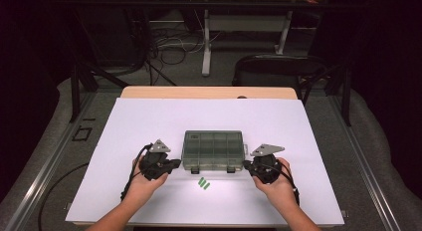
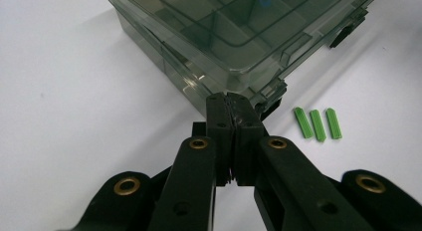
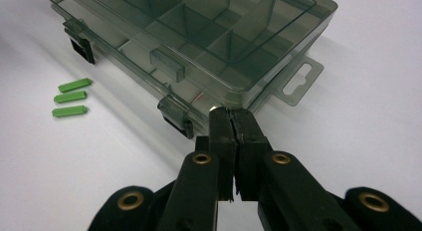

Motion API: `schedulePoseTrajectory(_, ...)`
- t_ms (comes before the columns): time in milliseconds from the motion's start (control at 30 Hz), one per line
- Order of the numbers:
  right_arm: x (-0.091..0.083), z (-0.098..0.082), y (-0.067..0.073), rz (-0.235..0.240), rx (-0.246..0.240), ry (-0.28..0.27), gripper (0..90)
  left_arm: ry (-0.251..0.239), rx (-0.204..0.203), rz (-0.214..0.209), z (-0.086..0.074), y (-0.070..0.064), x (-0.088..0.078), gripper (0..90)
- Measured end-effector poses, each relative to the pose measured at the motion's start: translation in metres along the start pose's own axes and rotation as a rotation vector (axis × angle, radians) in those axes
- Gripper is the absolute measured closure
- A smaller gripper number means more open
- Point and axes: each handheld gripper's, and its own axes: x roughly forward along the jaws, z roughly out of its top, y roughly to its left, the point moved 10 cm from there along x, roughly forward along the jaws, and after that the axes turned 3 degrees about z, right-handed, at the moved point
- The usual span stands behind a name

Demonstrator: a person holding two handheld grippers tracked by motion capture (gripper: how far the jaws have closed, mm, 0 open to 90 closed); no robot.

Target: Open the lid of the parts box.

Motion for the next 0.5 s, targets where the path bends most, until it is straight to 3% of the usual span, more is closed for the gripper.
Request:
schedulePoseTrajectory(367, -0.007, 0.014, -0.004, -0.018, -0.004, -0.028, 86.8, -0.022, 0.032, 0.064, 0.014, 0.004, -0.007, 82.6)
schedulePoseTrajectory(500, -0.01, 0.018, -0.006, -0.03, -0.003, -0.037, 85.5, -0.038, 0.048, 0.061, 0.019, 0.003, -0.01, 78.0)
